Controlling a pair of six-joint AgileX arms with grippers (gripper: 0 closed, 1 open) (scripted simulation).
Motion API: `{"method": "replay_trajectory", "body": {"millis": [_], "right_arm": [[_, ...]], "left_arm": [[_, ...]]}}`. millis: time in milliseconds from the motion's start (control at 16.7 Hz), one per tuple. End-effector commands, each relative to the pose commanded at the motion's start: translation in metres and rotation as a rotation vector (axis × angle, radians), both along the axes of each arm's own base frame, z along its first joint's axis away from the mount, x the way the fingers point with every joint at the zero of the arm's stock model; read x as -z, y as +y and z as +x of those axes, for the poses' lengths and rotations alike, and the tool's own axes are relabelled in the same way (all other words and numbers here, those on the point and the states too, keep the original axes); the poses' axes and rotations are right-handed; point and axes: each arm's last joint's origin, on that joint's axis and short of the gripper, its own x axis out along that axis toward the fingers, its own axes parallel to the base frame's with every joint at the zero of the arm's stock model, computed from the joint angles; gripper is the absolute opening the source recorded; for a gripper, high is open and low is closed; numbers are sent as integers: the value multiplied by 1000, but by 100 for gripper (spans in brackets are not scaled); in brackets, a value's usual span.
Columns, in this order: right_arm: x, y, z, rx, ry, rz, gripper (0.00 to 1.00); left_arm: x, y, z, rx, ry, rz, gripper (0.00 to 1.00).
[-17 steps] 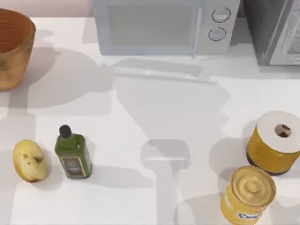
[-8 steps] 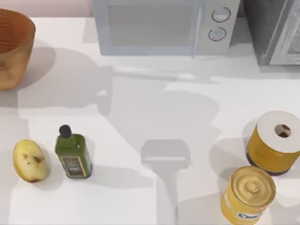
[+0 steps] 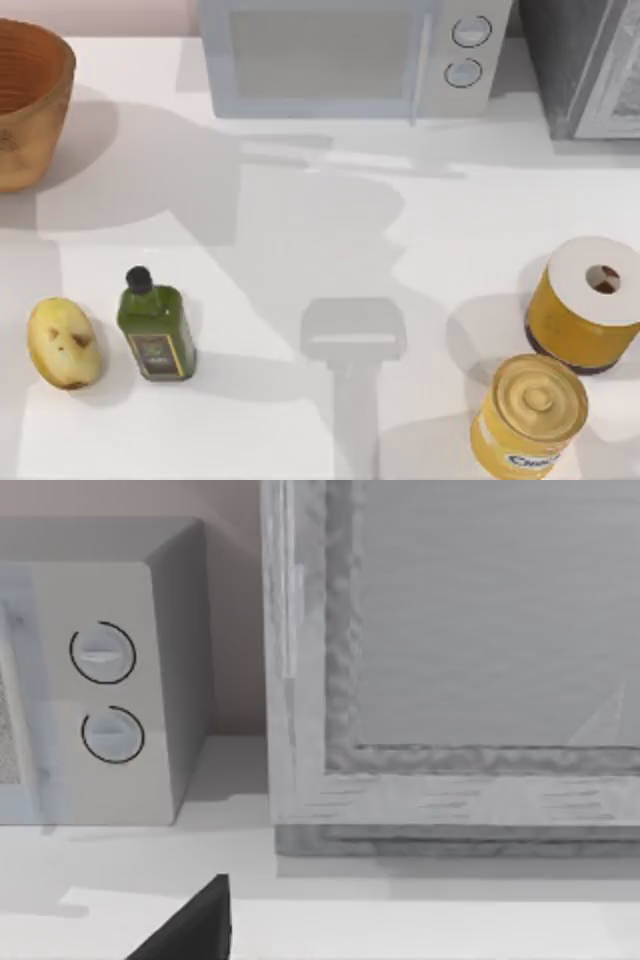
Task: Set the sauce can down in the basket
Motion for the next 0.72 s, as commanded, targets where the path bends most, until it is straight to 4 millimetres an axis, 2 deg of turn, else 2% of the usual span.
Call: {"method": "replay_trajectory", "body": {"millis": [180,420,720], "right_arm": [[0,0,0,0,0,0,100],[0,0,0,0,0,0,100],[0,0,0,0,0,0,100]], "left_arm": [[15,0,9,-2,-3,0,0],[17,0,10,-2,-1,0,0],[17,0,10,-2,-1,0,38]]}}
